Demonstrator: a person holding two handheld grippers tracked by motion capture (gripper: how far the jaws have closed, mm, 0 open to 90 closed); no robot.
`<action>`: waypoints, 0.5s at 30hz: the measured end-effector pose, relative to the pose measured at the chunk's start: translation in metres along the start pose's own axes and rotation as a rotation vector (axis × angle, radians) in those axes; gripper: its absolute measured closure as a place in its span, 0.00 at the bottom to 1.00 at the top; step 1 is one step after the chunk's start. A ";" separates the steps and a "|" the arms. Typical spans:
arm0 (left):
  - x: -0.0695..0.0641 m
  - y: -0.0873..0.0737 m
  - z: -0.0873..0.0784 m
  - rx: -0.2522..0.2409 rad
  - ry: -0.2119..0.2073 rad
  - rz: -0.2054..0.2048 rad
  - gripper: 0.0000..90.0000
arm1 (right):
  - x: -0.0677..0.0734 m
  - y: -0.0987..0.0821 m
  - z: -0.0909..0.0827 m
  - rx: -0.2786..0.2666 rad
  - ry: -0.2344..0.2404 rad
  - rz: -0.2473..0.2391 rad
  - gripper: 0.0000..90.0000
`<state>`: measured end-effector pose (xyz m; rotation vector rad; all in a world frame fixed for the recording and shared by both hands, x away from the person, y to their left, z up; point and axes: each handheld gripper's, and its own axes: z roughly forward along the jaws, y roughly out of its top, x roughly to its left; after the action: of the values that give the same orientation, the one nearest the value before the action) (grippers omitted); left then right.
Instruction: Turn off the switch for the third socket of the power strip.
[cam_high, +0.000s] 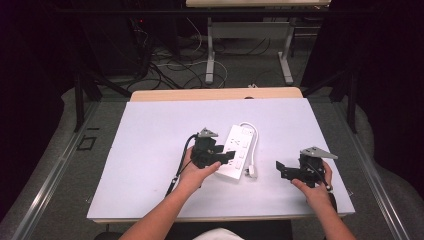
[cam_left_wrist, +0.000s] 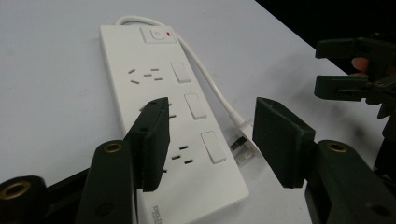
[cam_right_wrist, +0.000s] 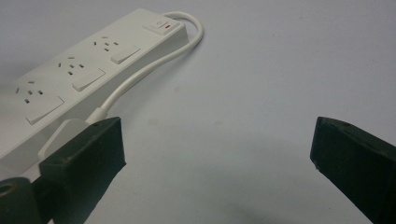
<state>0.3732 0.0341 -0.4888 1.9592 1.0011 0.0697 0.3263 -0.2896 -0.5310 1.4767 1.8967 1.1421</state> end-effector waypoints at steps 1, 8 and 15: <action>0.000 0.000 0.001 0.011 -0.004 0.002 0.53 | 0.000 0.000 0.000 0.000 0.000 0.000 0.03; -0.002 -0.001 0.010 0.042 -0.024 -0.019 0.54 | 0.000 0.000 0.001 -0.005 -0.003 -0.003 0.03; -0.002 -0.002 0.021 0.077 -0.034 -0.052 0.58 | 0.000 0.000 0.001 -0.003 0.000 -0.006 0.03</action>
<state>0.3792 0.0185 -0.5016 1.9963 1.0454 -0.0319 0.3270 -0.2895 -0.5319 1.4679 1.8977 1.1420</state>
